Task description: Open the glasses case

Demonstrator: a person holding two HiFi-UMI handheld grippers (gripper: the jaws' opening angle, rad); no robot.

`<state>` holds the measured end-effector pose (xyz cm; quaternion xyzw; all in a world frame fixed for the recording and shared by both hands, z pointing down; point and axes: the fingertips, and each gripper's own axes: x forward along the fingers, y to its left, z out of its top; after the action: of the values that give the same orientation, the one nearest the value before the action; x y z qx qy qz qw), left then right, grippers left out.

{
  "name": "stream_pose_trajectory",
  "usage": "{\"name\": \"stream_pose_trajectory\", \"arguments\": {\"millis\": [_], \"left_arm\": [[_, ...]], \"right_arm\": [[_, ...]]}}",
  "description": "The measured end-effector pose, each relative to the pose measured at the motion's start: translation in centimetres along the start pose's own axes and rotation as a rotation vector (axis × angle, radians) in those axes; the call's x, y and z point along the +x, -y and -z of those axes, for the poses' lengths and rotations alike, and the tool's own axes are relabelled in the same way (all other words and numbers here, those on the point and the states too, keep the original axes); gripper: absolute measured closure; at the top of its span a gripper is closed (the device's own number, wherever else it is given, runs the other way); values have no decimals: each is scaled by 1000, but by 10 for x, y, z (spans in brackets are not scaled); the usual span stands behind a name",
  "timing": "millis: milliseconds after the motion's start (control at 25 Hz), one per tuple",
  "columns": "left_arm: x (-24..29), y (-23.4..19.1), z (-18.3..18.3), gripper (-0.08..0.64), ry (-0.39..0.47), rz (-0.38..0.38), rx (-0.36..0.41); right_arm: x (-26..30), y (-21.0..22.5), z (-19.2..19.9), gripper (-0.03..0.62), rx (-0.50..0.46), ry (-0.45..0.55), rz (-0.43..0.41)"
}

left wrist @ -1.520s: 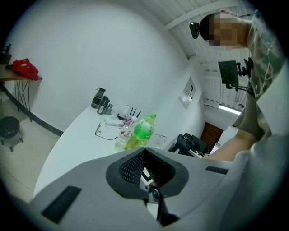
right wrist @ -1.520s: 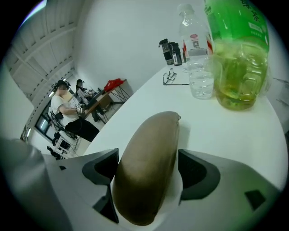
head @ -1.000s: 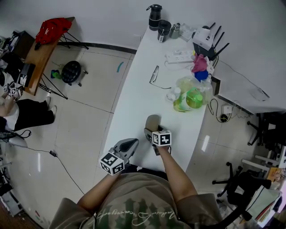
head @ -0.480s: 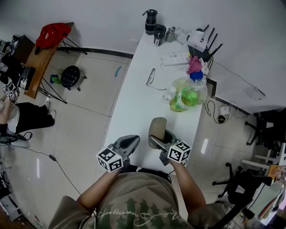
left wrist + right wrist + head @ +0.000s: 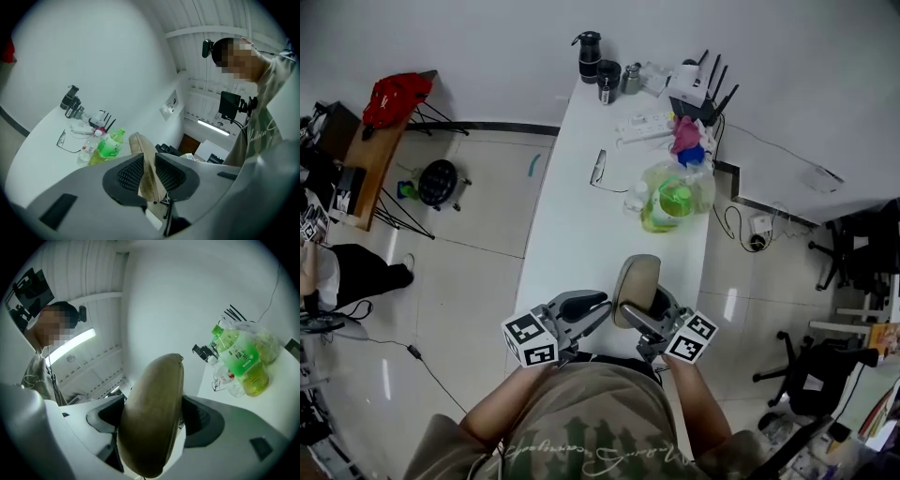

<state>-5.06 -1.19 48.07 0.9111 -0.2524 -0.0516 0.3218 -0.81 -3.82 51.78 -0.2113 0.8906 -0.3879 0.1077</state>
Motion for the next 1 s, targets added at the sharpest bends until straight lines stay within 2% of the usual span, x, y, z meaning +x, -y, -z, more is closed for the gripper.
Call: {"name": "stream_pose_trajectory", "arguments": {"millis": [120,280,480,640,680,760,1000], "left_arm": [[7,8,2,446,-36,33,18],[9,12,-5,446,-22,45,6],[11,12,-10,446,-32,45,35],[12,14,-14,446,-34,41,15],[12,11,-14,423,-29,32,16],[11,6,-14,328,-27,16,20],[9,18,-19,328,-10,93,16]], "right_arm": [[-5,-6,-6,202,-66,1,7],[-10,-16,-9,202,-142,-19,-7],[-7,-35,-1,202,-227,-89,-64],[-9,-39,-4,202,-237,-69,-75],[-9,-40,-5,203,-239,-64,-79],[-10,-43,-8,202,-239,-53,-91],[-9,-52,-6,205,-251,-65,-128]]}}
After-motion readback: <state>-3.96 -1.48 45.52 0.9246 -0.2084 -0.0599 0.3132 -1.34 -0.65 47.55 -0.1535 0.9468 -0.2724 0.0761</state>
